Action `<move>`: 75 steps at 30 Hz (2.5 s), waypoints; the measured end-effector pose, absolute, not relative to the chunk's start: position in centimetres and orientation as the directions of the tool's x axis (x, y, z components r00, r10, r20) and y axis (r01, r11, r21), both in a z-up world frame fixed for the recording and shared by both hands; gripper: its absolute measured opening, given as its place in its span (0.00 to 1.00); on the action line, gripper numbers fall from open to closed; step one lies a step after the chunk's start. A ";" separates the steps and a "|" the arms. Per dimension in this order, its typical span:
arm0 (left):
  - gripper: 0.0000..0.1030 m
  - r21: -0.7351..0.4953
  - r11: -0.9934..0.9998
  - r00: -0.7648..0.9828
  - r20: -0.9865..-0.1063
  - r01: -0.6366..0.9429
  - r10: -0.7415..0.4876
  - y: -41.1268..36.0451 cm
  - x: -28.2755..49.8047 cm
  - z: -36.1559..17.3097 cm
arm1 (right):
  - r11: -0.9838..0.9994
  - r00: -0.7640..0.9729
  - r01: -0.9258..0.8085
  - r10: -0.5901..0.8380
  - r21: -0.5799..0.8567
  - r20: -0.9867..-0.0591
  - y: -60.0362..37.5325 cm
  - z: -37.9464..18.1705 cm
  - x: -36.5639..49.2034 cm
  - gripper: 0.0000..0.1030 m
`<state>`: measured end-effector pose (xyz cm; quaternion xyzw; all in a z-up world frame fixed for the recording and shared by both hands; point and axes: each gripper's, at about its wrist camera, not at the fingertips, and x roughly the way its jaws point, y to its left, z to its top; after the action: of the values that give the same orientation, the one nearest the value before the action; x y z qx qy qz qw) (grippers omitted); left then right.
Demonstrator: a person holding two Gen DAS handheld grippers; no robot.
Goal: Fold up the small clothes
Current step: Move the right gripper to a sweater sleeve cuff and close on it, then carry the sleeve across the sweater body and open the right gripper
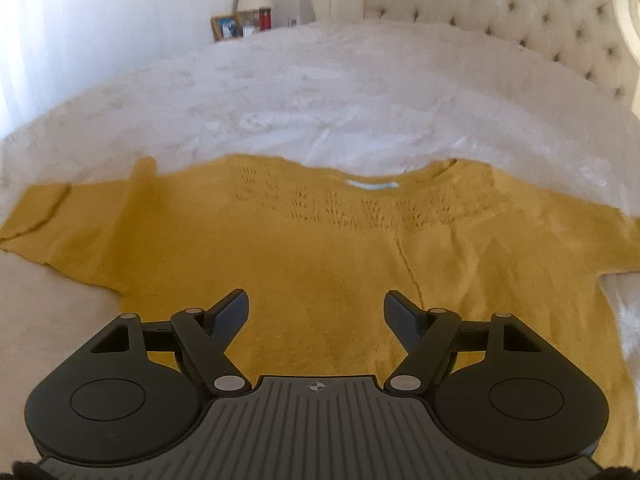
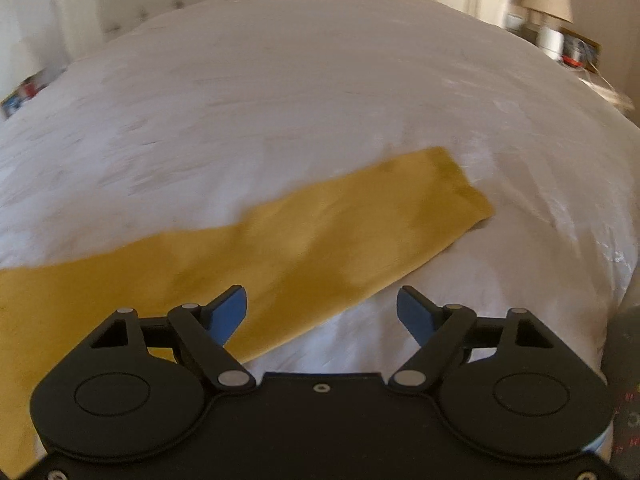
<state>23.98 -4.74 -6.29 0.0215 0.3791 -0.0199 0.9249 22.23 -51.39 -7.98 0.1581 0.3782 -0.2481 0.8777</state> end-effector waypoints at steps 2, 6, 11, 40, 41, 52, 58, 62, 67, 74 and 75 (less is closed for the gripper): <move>0.72 0.019 0.999 0.699 -0.714 0.044 -0.017 -4.9 24.7 -7.3 | 0.804 0.577 0.585 -0.323 0.104 -0.750 -52.7 -8.8 22.7 0.81; 0.72 0.005 1.000 0.715 -0.699 0.031 -0.018 -4.9 25.1 -8.7 | 0.764 0.562 0.629 -0.323 0.141 -0.761 -54.9 -10.3 22.9 0.82; 0.75 0.021 0.999 0.774 -0.633 0.039 -0.017 -5.1 24.5 -9.8 | 0.743 0.590 0.638 -0.306 0.200 -0.748 -56.0 -10.7 22.8 0.88; 0.98 0.012 0.993 0.764 -0.640 0.120 -0.085 -5.3 25.2 -10.8 | 0.872 0.805 0.376 -0.140 0.314 -0.577 -48.5 -1.0 24.8 0.15; 0.96 0.000 0.992 0.760 -0.643 0.128 -0.098 -5.0 25.2 -10.5 | 0.887 0.817 0.338 -0.112 0.313 -0.565 -47.1 -0.1 25.1 0.15; 0.90 -0.060 0.990 0.800 -0.584 0.128 -0.139 1.5 22.8 -5.9 | 0.931 0.806 -0.210 0.338 0.300 -0.486 -21.8 3.2 28.7 0.11; 0.90 -0.085 0.994 0.782 -0.615 0.066 -0.104 6.3 22.0 -5.8 | 0.893 0.705 -0.339 0.449 0.295 -0.549 -12.0 -2.3 29.3 0.12; 0.90 -0.096 0.995 0.772 -0.629 0.040 -0.092 8.1 21.9 -5.8 | 0.903 0.699 -0.330 0.430 0.276 -0.571 -10.8 -4.5 27.4 0.19; 0.90 -0.125 0.990 0.759 -0.639 0.059 -0.126 7.1 23.5 -4.9 | 0.940 0.714 -0.206 0.335 0.273 -0.614 -14.9 -6.5 25.4 0.56; 0.90 -0.153 0.963 0.719 -0.642 0.223 -0.268 0.6 26.7 -4.1 | 0.988 0.756 -0.094 0.153 0.126 -0.636 -20.1 -7.6 19.6 0.68; 0.90 -0.148 0.957 0.711 -0.644 0.248 -0.284 -0.6 27.3 -4.3 | 0.990 0.758 -0.089 0.137 0.107 -0.638 -20.3 -7.9 19.2 0.69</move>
<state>27.30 -0.62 -4.32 -0.0255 0.3522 -0.1438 0.9245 19.16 -20.34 -7.86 0.0351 0.3427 0.0601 0.9369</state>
